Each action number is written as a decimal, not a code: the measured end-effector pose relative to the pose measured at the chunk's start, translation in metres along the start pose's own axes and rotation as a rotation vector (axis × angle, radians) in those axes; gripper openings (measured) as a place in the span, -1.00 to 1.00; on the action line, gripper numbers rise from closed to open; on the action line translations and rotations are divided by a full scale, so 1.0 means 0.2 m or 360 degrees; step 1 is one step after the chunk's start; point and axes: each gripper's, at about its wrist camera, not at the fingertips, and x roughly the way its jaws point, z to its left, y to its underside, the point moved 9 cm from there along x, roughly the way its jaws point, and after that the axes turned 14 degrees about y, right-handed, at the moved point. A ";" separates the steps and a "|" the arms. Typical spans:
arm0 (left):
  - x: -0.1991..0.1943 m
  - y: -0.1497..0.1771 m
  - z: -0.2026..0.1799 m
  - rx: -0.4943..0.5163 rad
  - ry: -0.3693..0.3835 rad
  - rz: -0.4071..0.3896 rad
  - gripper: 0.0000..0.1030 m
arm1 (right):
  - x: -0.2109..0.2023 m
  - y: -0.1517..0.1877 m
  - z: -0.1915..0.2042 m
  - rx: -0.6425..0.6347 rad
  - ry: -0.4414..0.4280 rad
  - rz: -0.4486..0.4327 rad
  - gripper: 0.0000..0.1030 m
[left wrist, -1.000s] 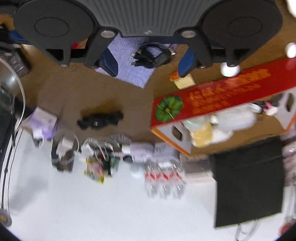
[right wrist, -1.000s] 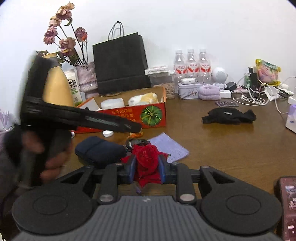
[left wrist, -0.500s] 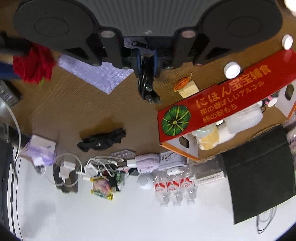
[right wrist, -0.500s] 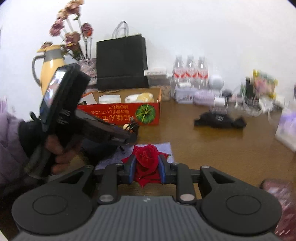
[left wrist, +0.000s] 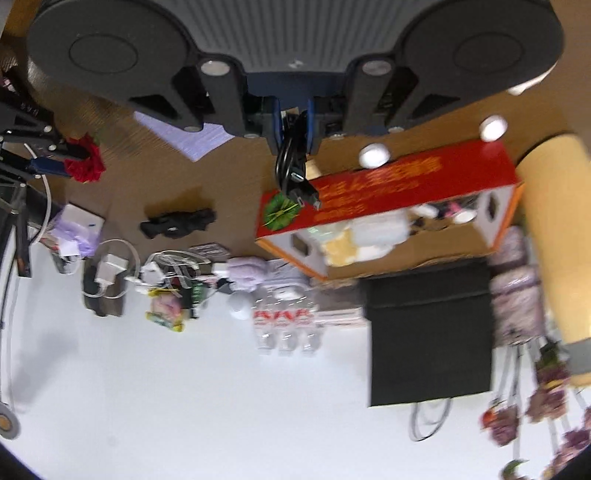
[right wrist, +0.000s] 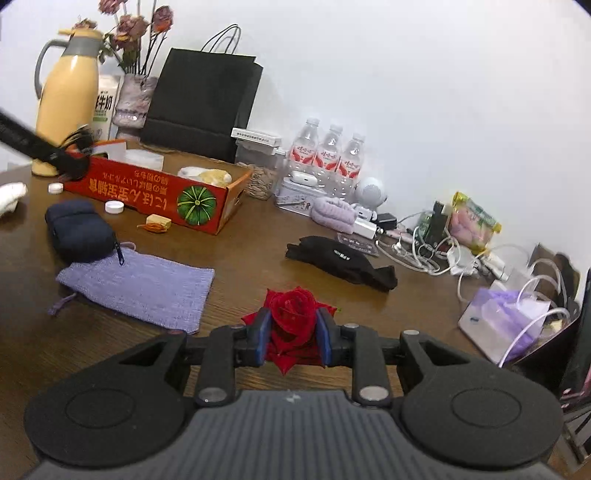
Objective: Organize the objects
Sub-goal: 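Carry the rose and cable into the box and open both grippers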
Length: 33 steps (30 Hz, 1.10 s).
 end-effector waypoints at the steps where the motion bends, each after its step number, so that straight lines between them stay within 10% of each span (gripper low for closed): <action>1: -0.02 0.02 0.02 -0.0012 -0.0021 0.0002 -0.78 | 0.00 0.00 0.00 0.0000 -0.0007 0.0001 -0.48; 12: -0.18 0.05 0.10 -0.0109 -0.0129 -0.0061 -0.78 | -0.03 -0.04 0.03 0.0040 -0.0053 -0.0052 -0.47; 22: -0.38 -0.04 0.09 -0.0171 -0.0090 -0.0197 -0.78 | -0.26 -0.22 0.31 0.0243 -0.0461 -0.0120 -0.47; 33: -0.18 -0.45 0.53 -0.0211 -0.0069 -0.0148 -0.78 | 0.11 -0.84 0.54 0.0383 -0.0684 -0.0198 -0.46</action>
